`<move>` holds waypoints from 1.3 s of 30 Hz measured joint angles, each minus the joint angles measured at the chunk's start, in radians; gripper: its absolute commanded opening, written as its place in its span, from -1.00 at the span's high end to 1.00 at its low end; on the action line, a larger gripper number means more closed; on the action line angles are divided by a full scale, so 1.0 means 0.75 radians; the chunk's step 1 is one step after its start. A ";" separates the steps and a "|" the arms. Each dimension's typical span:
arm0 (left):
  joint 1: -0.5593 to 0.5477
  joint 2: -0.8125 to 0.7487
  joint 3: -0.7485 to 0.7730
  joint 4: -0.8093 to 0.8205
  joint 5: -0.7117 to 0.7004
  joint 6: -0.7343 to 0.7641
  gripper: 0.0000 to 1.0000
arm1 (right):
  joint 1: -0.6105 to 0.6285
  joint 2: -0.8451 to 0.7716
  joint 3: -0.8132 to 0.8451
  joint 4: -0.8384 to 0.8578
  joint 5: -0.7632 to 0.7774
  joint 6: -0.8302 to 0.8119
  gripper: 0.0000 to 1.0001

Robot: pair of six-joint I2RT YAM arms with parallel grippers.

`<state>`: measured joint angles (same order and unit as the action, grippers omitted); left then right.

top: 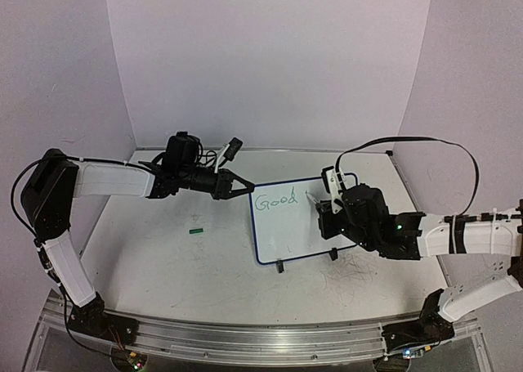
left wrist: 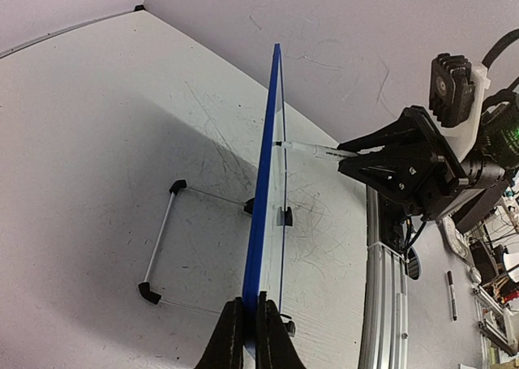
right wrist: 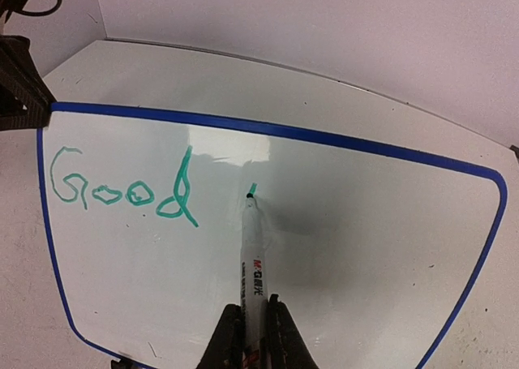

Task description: Write a sentence on the whiteboard

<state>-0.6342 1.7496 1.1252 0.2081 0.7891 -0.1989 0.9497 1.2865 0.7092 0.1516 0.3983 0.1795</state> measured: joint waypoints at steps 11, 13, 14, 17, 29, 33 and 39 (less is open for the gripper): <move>-0.001 0.000 0.000 0.000 -0.008 0.001 1.00 | 0.000 -0.003 -0.015 -0.019 -0.036 0.039 1.00; -0.001 0.000 0.000 0.000 -0.009 0.001 1.00 | 0.000 -0.005 -0.020 -0.022 -0.040 0.046 1.00; -0.001 0.000 0.000 0.000 -0.009 0.001 1.00 | 0.000 -0.008 -0.023 -0.026 -0.041 0.049 1.00; -0.001 0.000 0.000 0.000 -0.009 0.001 1.00 | 0.000 -0.015 -0.025 -0.043 -0.041 0.057 1.00; -0.002 0.000 0.000 0.000 -0.008 0.002 1.00 | 0.000 -0.198 -0.062 -0.050 -0.052 0.058 1.00; -0.002 0.000 0.000 0.000 -0.008 0.003 1.00 | 0.000 -0.139 -0.043 -0.006 -0.089 0.044 1.00; -0.002 -0.001 0.000 0.000 -0.008 0.011 1.00 | -0.001 -0.069 -0.037 -0.002 -0.098 0.036 1.00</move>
<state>-0.6357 1.7493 1.1252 0.2081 0.7834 -0.1904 0.9493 1.2348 0.6815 0.1502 0.3244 0.2066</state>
